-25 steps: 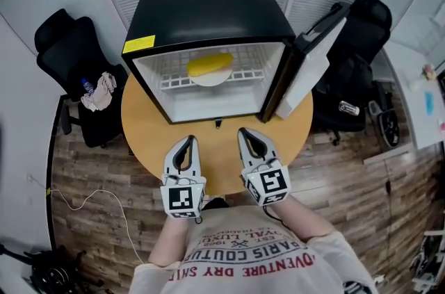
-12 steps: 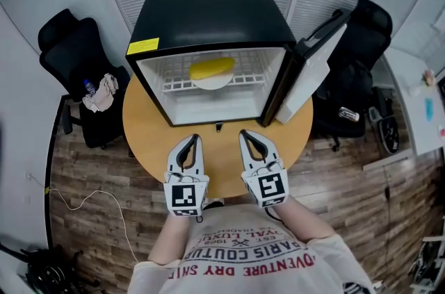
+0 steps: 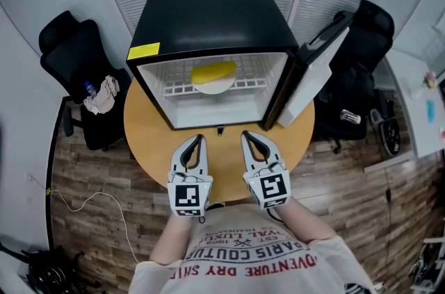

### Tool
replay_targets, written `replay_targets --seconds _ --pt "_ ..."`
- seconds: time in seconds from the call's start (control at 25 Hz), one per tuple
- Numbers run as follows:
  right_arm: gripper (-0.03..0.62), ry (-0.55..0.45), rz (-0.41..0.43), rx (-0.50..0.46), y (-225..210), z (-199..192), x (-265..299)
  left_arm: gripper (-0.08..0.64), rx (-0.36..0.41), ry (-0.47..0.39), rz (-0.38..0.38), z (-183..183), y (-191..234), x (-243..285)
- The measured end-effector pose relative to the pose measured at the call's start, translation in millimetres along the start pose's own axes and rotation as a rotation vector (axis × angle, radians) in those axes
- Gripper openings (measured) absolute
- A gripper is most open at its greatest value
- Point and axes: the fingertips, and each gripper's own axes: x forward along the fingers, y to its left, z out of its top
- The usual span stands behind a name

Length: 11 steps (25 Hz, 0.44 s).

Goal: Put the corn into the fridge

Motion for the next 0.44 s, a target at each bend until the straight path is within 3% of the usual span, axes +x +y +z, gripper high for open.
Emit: replay_targets --seconds 0.44 --pt "0.028 0.020 -0.015 0.105 -8 1 16 0.034 0.004 0.000 -0.030 3 2 11"
